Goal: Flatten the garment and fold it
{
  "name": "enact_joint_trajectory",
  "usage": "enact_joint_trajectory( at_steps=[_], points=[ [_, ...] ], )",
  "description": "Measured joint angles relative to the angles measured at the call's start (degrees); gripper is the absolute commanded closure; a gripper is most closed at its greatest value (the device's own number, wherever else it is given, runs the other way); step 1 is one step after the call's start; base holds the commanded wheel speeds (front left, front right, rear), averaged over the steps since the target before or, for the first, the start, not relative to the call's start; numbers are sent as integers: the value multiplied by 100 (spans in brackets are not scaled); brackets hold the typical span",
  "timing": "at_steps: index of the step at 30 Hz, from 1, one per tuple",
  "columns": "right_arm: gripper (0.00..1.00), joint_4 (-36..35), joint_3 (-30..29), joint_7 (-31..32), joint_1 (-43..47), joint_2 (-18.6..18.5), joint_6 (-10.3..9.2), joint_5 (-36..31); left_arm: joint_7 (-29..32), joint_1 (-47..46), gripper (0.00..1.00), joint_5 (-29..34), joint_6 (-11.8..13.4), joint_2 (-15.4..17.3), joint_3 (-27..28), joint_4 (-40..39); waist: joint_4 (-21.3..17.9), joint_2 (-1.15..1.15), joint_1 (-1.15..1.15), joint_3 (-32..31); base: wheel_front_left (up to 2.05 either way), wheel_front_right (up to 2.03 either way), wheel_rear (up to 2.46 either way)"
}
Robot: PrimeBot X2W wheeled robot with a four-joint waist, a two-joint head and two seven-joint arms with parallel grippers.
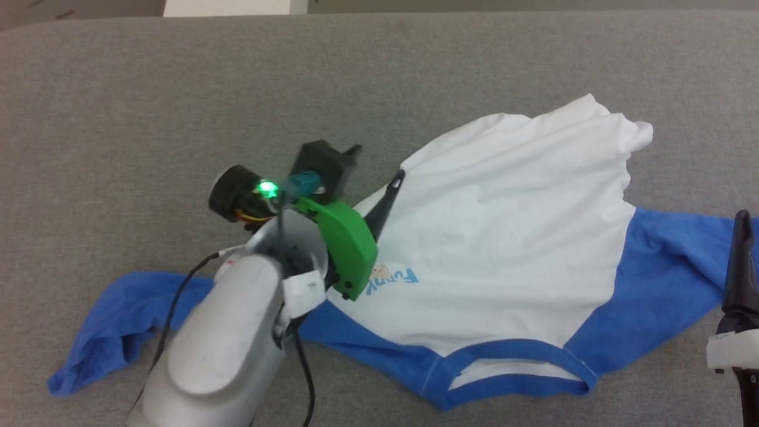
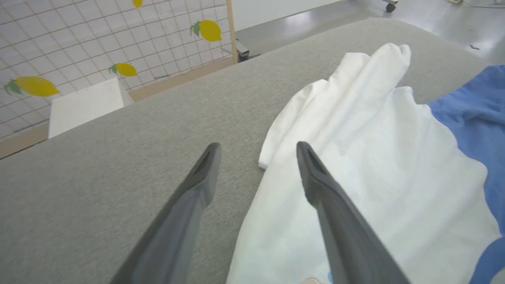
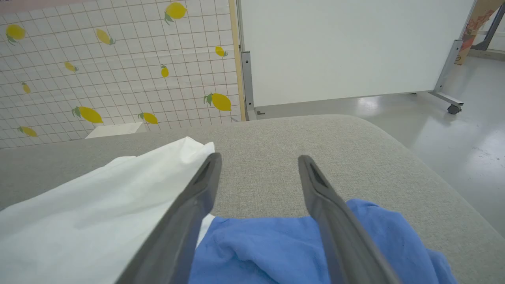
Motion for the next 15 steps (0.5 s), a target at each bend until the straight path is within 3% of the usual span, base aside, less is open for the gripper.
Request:
enact_joint_trajectory(
  at_steps=[10, 11, 15],
  points=[
    [0, -47, -9, 2, -176, -1, 0, -4, 202, -731, 3, 153, -190, -113, -639, 2017, -366, 0, 0, 404, 0, 0, 0],
    [0, -49, -7, 2, -191, 1, 0, -8, 202, -830, 100, 143, -210, -112, -686, 2105, -399, 0, 0, 434, 0, 0, 0],
    [0, -58, 9, 2, -193, 0, 0, -8, 89, -1202, 100, 82, -238, -136, -798, 2371, -500, 0, 0, 529, 0, 0, 0]
  ],
)
